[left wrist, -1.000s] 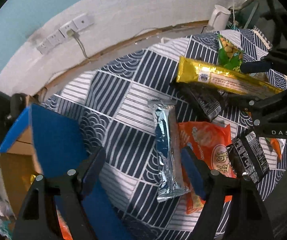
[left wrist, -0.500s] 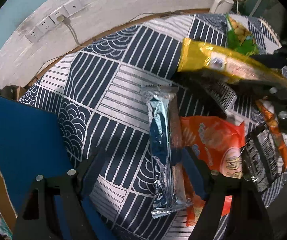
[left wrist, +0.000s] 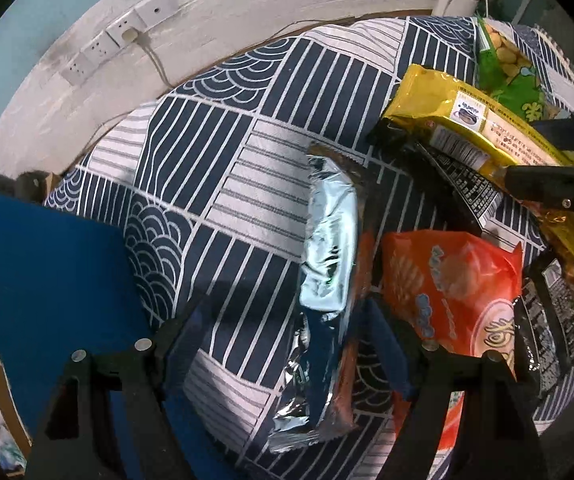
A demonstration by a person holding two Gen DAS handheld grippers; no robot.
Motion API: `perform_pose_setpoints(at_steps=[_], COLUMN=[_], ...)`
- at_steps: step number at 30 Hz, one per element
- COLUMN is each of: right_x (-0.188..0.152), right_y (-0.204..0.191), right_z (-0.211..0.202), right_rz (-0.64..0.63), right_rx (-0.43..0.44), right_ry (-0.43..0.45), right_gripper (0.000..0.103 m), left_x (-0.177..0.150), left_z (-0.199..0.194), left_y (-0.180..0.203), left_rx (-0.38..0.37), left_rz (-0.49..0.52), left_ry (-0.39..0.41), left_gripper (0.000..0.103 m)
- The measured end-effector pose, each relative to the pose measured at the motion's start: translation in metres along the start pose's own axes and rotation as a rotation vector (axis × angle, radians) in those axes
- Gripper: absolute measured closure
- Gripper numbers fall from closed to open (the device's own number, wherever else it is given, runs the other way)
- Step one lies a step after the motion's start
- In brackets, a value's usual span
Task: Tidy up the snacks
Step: 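Grasp the silver bar with the left tool while the right tool grasps a yellow bar, then lift both bars and carry them over the cardboard box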
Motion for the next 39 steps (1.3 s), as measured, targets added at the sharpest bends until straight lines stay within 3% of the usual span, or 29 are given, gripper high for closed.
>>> perform_pose_setpoints(at_steps=[3,5,7,14,39], right_x=[-0.002,-0.002,-0.004,-0.009,-0.031], right_y=[0.002,0.0,-0.001,-0.001,-0.041], right_z=[0.002,0.003,0.001,-0.014,-0.105], right_rz=[0.001,-0.005,-0.01,0.012,0.048], right_rx=[-0.007,-0.014,-0.017,-0.002,-0.025], right_ry=[0.003,0.012,0.021,0.05,0.178], right_gripper=[0.064,0.065,0.071,0.076,0.076], left_x=[0.002,0.005,0.007,0.004,-0.037], left_z=[-0.001,-0.003,-0.004,-0.013,-0.127], left_y=[0.004,0.003,0.002,-0.006,-0.031], left_rx=[0.0,-0.017,-0.046,-0.06,-0.051], left_rz=[-0.011,-0.02,-0.044,-0.078,-0.119], left_ry=[0.021,0.027,0.019,0.037,0.213], left_gripper=[0.033,0.059,0.072,0.072,0.072])
Point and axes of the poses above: each gripper's, at about its wrist camera, not at the fingertips, and z roughly the way its jaws point, y to its right, x to its top, the point moved 1 cm from there along z, roughly the way its jaws point, and after that the axes turned 2 degrees about -z, right-handed, at the moved point
